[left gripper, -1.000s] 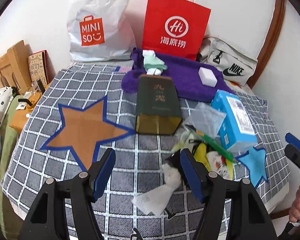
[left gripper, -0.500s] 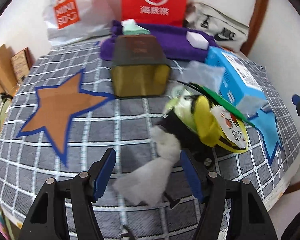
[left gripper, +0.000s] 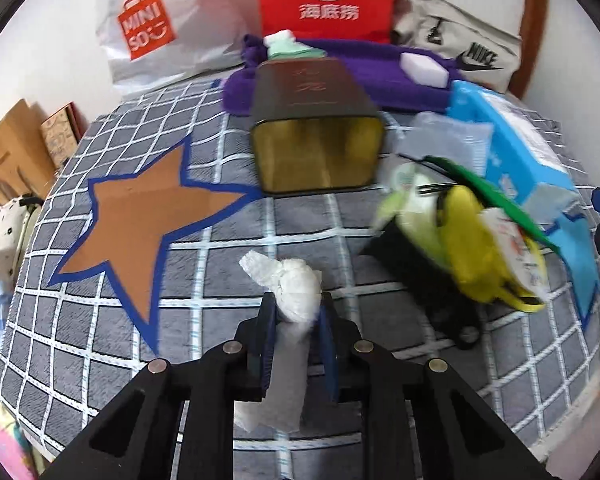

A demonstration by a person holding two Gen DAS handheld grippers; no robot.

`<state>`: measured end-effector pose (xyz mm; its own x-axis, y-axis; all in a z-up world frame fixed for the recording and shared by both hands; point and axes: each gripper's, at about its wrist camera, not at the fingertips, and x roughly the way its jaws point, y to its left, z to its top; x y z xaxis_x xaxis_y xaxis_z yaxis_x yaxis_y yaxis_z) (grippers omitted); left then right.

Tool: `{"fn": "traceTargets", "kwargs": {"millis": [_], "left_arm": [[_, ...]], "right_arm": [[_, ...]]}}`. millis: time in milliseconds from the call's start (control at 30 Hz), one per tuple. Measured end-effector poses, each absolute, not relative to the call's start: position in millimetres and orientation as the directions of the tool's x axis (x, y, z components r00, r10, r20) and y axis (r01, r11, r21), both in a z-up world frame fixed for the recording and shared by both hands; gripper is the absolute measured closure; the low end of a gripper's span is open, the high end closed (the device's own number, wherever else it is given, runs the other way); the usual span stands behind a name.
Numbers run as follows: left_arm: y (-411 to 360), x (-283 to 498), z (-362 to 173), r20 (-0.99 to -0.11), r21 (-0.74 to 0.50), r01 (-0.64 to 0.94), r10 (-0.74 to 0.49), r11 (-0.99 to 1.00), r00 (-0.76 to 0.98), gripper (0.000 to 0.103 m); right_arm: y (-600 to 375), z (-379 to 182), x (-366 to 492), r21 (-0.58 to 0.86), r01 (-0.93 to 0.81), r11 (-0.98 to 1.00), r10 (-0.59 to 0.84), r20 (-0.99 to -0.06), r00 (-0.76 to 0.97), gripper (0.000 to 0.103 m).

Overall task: Organize soft objects
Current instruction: 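Grasp the white cloth with the left tool, then grasp the green snack packet with the right tool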

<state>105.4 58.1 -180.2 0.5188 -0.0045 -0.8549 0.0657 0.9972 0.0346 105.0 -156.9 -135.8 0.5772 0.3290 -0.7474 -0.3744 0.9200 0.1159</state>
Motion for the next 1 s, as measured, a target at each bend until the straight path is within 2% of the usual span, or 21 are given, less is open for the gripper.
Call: {"fn": "traceTargets", "kwargs": {"millis": [67, 300, 400, 433, 467, 500, 533, 700, 867, 1000], "left_arm": [[62, 106, -181, -0.851, 0.004, 0.055, -0.025, 0.998, 0.525, 0.082], [62, 109, -182, -0.845, -0.003, 0.053, -0.031, 0.999, 0.534, 0.081], [62, 109, -182, -0.844, -0.004, 0.057, -0.034, 0.998, 0.535, 0.081], [63, 109, -182, -0.844, -0.007, 0.056, -0.036, 0.998, 0.536, 0.081], [63, 109, -182, -0.843, -0.009, 0.056, -0.038, 0.998, 0.536, 0.081], [63, 109, -182, -0.843, -0.010, 0.056, -0.039, 0.998, 0.536, 0.081], [64, 109, -182, -0.842, -0.012, 0.055, -0.040, 0.998, 0.537, 0.081], [65, 109, -182, -0.841, -0.021, 0.048, -0.044, 0.999, 0.539, 0.081], [66, 106, -180, -0.844, -0.034, 0.038, -0.049, 0.999, 0.535, 0.083], [66, 101, -179, -0.846, -0.022, 0.027, -0.032, 0.999, 0.532, 0.083]], "right_arm": [[-152, -143, 111, 0.111, -0.389, 0.914, 0.331, -0.758, 0.562, 0.034], [-136, -166, 124, 0.065, -0.424, 0.903, 0.302, -0.798, 0.522, 0.036], [-137, -174, 131, 0.085, -0.416, 0.906, 0.309, -0.804, 0.508, 0.043], [-138, -175, 133, 0.108, -0.414, 0.904, 0.325, -0.803, 0.500, 0.051], [-139, -176, 134, 0.121, -0.416, 0.901, 0.336, -0.801, 0.495, 0.071], [-139, -176, 135, 0.127, -0.418, 0.900, 0.340, -0.804, 0.487, 0.084], [-139, -177, 135, 0.118, -0.417, 0.901, 0.328, -0.814, 0.479, 0.089], [-144, -165, 127, 0.136, -0.420, 0.897, 0.352, -0.795, 0.494, 0.093], [-157, -144, 111, 0.204, -0.425, 0.882, 0.412, -0.771, 0.485, 0.094], [-166, -135, 90, 0.192, -0.429, 0.883, 0.405, -0.772, 0.489, 0.094]]}}
